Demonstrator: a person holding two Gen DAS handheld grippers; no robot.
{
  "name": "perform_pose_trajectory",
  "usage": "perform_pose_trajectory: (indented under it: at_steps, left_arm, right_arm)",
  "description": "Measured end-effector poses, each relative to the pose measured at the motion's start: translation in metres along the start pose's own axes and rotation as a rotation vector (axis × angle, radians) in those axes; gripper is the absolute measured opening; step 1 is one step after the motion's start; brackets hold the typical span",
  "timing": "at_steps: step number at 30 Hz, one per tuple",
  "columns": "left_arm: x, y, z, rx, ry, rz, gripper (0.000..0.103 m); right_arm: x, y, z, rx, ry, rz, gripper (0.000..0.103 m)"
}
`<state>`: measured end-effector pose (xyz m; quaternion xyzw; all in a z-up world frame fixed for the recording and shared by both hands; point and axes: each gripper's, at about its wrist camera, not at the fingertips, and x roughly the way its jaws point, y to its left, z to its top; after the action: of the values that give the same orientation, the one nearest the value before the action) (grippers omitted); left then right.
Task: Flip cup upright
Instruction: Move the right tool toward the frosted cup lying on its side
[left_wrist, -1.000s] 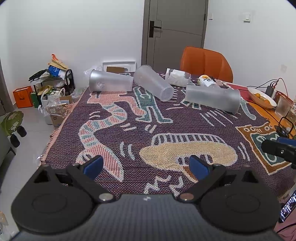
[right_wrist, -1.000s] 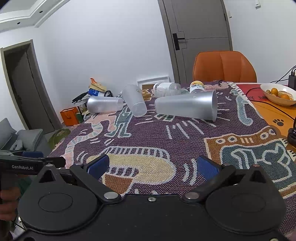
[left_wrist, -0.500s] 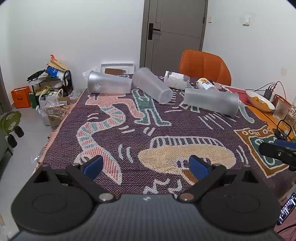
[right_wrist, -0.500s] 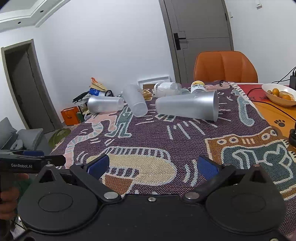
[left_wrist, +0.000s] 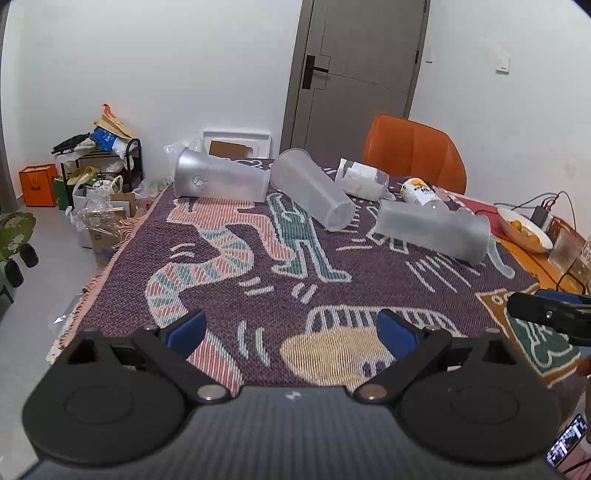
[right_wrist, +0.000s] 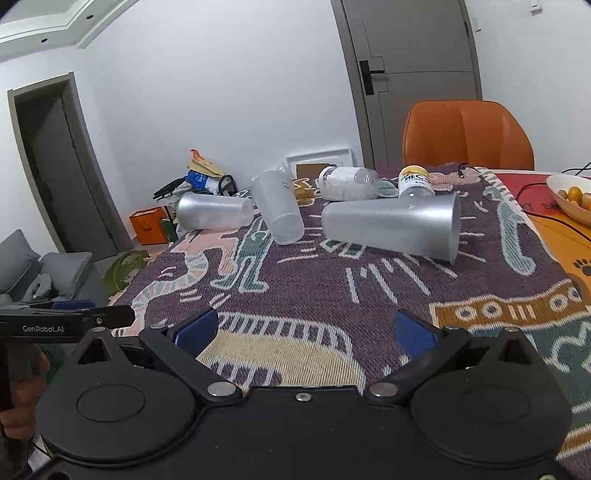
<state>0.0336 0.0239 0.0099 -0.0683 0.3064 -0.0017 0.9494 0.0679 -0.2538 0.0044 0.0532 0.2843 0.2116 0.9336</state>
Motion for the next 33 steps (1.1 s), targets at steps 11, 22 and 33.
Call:
perform_pose_trajectory:
  at_steps: [11,22,33]
  left_arm:
    - [0.024,0.027,0.026,-0.087,0.001,0.030,0.098]
    - [0.046,0.058,0.052,-0.143,-0.002,0.065,0.098]
    - [0.080,0.089,0.073,-0.217,0.008,0.109,0.098]
  right_arm:
    - [0.042,0.008,0.034,-0.037,0.028,0.040,0.103]
    - [0.088,0.024,0.065,-0.090,0.060,0.069,0.103]
    - [0.141,0.038,0.095,-0.149,0.103,0.083,0.103]
